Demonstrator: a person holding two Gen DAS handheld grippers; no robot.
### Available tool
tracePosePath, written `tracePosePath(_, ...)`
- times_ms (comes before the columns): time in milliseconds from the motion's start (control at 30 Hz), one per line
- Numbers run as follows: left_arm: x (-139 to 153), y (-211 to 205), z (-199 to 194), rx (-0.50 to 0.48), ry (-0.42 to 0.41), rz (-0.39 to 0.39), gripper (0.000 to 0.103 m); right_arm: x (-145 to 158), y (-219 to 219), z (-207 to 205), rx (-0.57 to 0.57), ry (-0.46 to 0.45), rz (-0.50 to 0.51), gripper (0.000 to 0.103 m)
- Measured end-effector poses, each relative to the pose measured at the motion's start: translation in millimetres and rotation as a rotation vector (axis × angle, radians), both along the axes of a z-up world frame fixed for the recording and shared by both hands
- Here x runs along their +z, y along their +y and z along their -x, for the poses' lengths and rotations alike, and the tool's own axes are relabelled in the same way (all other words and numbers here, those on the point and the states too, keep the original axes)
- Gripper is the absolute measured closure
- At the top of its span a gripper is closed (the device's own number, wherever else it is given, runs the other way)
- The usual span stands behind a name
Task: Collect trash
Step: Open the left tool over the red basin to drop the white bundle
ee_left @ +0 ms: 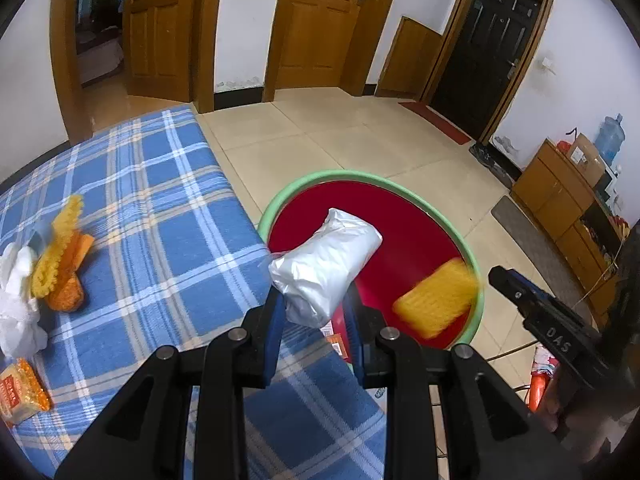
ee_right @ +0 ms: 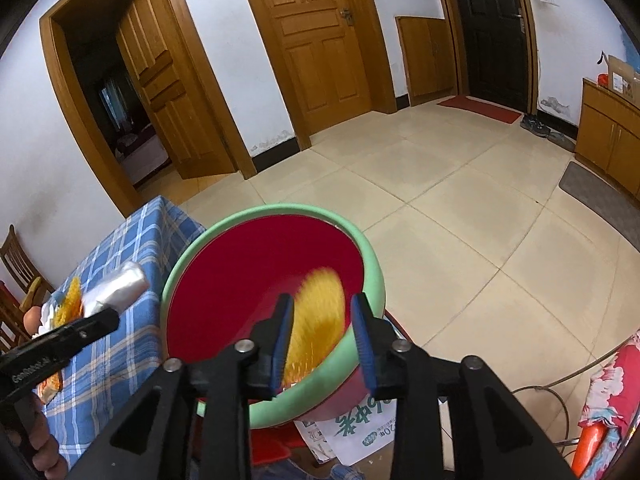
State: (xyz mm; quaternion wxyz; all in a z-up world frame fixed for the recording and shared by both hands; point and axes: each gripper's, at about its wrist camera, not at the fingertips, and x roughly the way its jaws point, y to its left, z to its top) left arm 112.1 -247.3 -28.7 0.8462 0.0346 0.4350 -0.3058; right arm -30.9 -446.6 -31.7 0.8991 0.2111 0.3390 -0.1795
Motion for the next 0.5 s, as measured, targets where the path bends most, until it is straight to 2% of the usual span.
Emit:
tracePosePath(133, -3.8, -8.8, 0.4, -0.011, 0.005, -0.012, 0.075, 2.3, -3.8, 4.1, -0.013, -0.019, -0.008, 0.062)
tracePosePath(500, -18.4, -31.8, 3.6, -0.042, 0.022, -0.058, 0.075, 3.9, -12.2, 9.7, -0.039, -0.043, -0.027, 0.058)
